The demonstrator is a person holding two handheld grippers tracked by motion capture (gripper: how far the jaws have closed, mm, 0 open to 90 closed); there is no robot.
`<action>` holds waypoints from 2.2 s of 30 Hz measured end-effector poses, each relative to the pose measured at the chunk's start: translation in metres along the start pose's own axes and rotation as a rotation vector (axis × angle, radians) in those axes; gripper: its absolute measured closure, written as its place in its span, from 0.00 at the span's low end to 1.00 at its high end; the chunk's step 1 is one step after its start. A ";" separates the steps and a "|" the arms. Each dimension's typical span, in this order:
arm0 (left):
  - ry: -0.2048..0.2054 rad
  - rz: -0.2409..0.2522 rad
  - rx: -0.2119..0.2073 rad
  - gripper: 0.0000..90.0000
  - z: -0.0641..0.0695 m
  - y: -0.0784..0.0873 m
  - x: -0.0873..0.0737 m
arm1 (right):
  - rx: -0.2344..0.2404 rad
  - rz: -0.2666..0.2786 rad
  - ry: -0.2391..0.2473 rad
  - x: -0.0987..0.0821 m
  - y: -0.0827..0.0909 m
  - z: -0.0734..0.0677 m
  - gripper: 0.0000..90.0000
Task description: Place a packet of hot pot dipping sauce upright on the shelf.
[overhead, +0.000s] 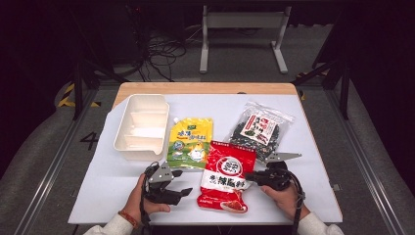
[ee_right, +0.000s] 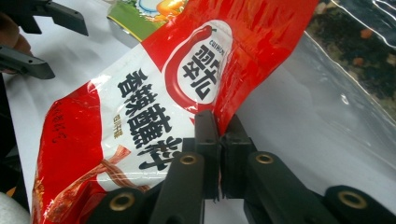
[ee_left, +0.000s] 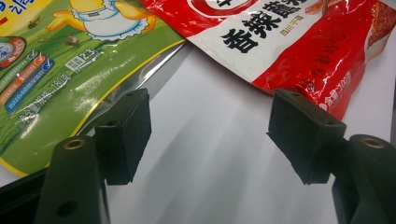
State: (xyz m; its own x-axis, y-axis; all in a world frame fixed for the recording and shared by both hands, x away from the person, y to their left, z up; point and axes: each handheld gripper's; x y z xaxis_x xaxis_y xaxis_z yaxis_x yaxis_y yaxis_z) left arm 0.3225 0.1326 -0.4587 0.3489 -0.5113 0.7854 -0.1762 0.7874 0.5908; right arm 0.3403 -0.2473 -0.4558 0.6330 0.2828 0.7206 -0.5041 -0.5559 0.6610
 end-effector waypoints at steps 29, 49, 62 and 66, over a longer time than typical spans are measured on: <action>0.006 0.046 -0.015 0.32 -0.002 0.010 0.003 | 0.053 0.110 0.114 0.024 0.004 -0.028 1.00; -0.052 0.072 -0.162 0.27 0.008 -0.011 0.043 | 0.101 0.302 0.227 0.034 0.047 -0.049 1.00; -0.084 0.117 -0.178 0.29 0.006 -0.022 0.064 | 0.083 0.371 0.280 0.038 0.060 -0.055 1.00; -0.085 0.133 -0.187 0.31 0.005 -0.025 0.068 | 0.081 0.386 0.277 0.040 0.062 -0.053 1.00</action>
State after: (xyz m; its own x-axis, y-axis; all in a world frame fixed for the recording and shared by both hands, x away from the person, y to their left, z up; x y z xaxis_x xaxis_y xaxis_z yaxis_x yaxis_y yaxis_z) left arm 0.3463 0.0765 -0.4190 0.2539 -0.4195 0.8715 -0.0397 0.8958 0.4427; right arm 0.3028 -0.2288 -0.3745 0.2228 0.2349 0.9462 -0.6169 -0.7175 0.3234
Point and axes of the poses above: each handheld gripper's, and its own axes: y roughly backward along the jaws, x roughly out of its top, z roughly to its right, and after that the axes turned 10 degrees about -x, right-handed
